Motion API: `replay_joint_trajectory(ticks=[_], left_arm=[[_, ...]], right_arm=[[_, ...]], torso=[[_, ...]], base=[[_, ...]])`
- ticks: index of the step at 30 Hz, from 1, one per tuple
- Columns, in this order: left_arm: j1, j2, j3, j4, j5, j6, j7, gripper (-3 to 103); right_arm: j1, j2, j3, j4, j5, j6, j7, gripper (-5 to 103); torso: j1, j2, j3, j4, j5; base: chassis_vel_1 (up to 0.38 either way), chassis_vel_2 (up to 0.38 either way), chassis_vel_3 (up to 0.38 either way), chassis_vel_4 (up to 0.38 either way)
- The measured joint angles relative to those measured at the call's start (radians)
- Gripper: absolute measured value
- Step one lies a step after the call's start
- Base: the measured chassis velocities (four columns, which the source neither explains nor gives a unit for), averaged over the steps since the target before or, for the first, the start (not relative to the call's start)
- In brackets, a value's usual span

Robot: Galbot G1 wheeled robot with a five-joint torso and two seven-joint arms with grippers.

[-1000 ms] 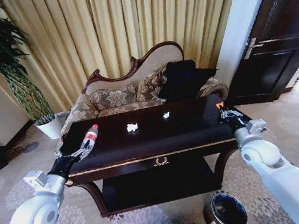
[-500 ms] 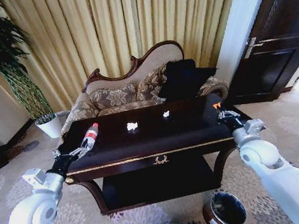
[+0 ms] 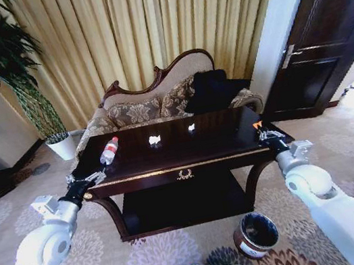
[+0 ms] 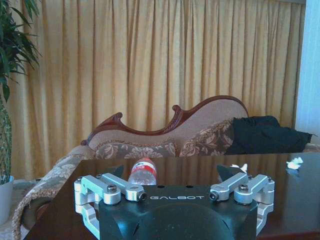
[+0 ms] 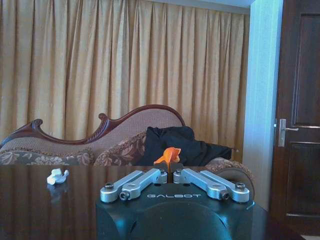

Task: Move to the front of the table and place the trash on the table into the trash bin.

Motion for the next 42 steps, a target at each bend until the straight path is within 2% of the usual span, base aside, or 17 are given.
replay_joint_trajectory(ticks=[9,14,17,22,24,26,27,30,35,42], left_arm=[[0.006,0.000,-0.002,-0.002,-0.002,0.001,0.000,100],[0.010,-0.004,-0.003,-0.005,-0.008,0.001,0.000,100],[0.013,-0.006,-0.006,-0.008,-0.016,0.001,-0.001,100],[0.008,-0.006,-0.007,-0.007,-0.017,0.001,-0.001,100],[0.007,-0.007,-0.006,-0.007,-0.017,0.001,-0.002,100],[0.006,-0.007,-0.005,-0.008,-0.017,0.001,-0.003,100],[0.006,-0.007,-0.005,-0.008,-0.017,0.001,-0.003,100],[0.018,-0.006,-0.012,-0.017,-0.023,0.002,-0.004,100],[0.020,-0.007,-0.016,-0.017,-0.024,0.002,-0.004,100],[0.025,-0.007,-0.025,-0.017,-0.026,0.002,-0.004,100]], right_arm=[[-0.005,0.007,-0.005,-0.005,-0.013,0.007,-0.004,1],[-0.031,0.018,0.001,-0.024,-0.088,0.039,-0.041,1],[-0.062,0.031,0.013,-0.025,-0.096,0.035,-0.047,1],[-0.148,0.083,0.032,-0.096,-0.152,-0.051,-0.126,1],[-0.160,0.096,0.029,-0.128,-0.171,-0.059,-0.145,1],[-0.180,0.131,0.025,-0.230,-0.255,-0.060,-0.209,1],[-0.180,0.131,0.025,-0.230,-0.255,-0.060,-0.209,1],[-0.185,0.157,0.020,-0.354,-0.328,-0.045,-0.267,1],[-0.147,0.184,0.017,-0.508,-0.384,0.014,-0.274,1],[-0.135,0.200,0.019,-0.580,-0.441,0.073,-0.289,1]], torso=[[0.000,0.000,0.000,0.0000,0.0000],[0.000,0.000,0.000,0.0001,0.0000],[0.000,0.000,0.000,0.0000,0.0000],[0.001,-0.001,0.000,-0.0002,-0.0001],[0.001,-0.001,0.000,-0.0002,0.0000],[0.001,-0.001,0.000,0.0000,0.0002],[0.001,-0.001,0.000,0.0000,0.0002],[0.000,0.000,0.000,-0.0002,0.0000],[0.000,0.000,0.000,0.0000,0.0003],[0.000,0.000,0.000,-0.0001,0.0000]], base=[[0.130,-0.129,-0.123,0.126],[0.110,-0.111,-0.098,0.103],[0.055,-0.056,-0.048,0.042],[0.000,0.000,0.000,0.000],[0.000,0.000,0.000,0.000],[0.000,0.000,0.000,0.000],[0.000,0.000,0.000,0.000],[0.000,0.000,0.000,0.000],[0.000,0.000,0.000,0.000],[0.000,0.000,0.000,0.000]])
